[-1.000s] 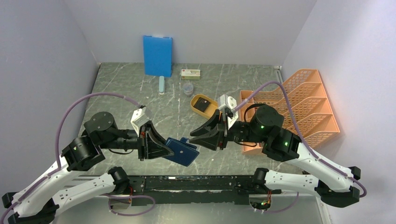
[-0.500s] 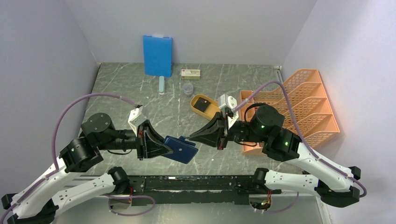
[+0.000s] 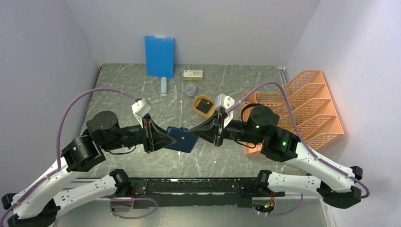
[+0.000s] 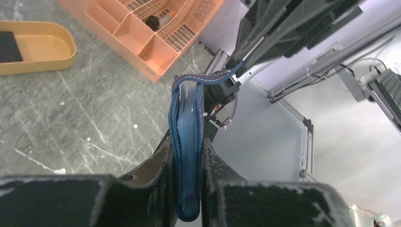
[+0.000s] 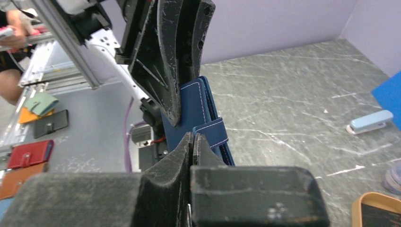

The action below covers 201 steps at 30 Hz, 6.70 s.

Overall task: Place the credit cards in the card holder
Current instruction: Close the card holder.

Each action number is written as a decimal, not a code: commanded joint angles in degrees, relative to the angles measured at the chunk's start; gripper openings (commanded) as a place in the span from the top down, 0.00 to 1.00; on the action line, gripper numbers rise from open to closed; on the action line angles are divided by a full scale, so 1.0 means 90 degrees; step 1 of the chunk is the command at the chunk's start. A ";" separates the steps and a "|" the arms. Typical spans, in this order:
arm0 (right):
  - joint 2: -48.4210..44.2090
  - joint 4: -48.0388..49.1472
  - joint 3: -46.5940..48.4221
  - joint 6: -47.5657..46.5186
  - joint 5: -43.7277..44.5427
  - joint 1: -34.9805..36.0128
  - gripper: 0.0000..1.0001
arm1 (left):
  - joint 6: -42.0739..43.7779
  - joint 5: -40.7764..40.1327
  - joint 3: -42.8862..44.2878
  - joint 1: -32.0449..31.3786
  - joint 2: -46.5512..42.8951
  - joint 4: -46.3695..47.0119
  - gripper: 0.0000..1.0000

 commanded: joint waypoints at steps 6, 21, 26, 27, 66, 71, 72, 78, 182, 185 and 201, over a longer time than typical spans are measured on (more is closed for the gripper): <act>-0.0116 0.0627 -0.0826 -0.0100 0.0868 -0.0032 1.00 | -0.1106 -0.1022 0.0226 0.0014 0.0053 -0.0031 0.95; -0.0043 0.1402 -0.1447 0.0084 0.1288 -0.0029 1.00 | -0.1601 -0.0874 0.0294 0.0014 0.0373 -0.0230 0.95; -0.0017 0.1373 -0.1497 -0.0002 0.1312 -0.0027 1.00 | -0.1978 -0.1006 0.0302 0.0014 0.0390 -0.0263 0.95; -0.0017 0.1381 -0.1521 -0.0003 0.1317 -0.0032 1.00 | -0.2084 -0.1034 0.0283 0.0017 0.0391 -0.0242 0.95; 0.0208 0.1114 -0.1572 -0.0378 0.0640 -0.0026 1.00 | -0.3198 -0.1813 0.0245 0.0014 0.0433 -0.0001 0.95; 0.0210 0.1165 -0.1599 -0.0346 0.0568 -0.0028 1.00 | -0.3254 -0.2053 0.0258 0.0015 0.0363 -0.0048 0.95; 0.0225 0.1157 -0.1593 -0.0345 0.0556 -0.0030 1.00 | -0.3276 -0.2050 0.0241 0.0014 0.0360 -0.0021 0.95; 0.0236 0.1280 -0.1636 -0.0311 0.0705 -0.0027 1.00 | -0.3287 -0.1977 0.0234 0.0014 0.0389 0.0070 0.95; 0.0977 0.1680 -0.1730 -0.1356 0.2926 0.1580 1.00 | -0.3994 -0.1959 0.0057 0.0014 0.0137 0.1250 0.95; 0.0988 0.1675 -0.1768 -0.1394 0.2963 0.1641 1.00 | -0.4060 -0.2025 0.0020 0.0014 0.0056 0.1352 0.95; 0.1360 0.1885 -0.1833 -0.1408 0.3055 0.1988 1.00 | -0.4342 -0.1897 -0.0171 0.0016 -0.0145 0.2300 0.95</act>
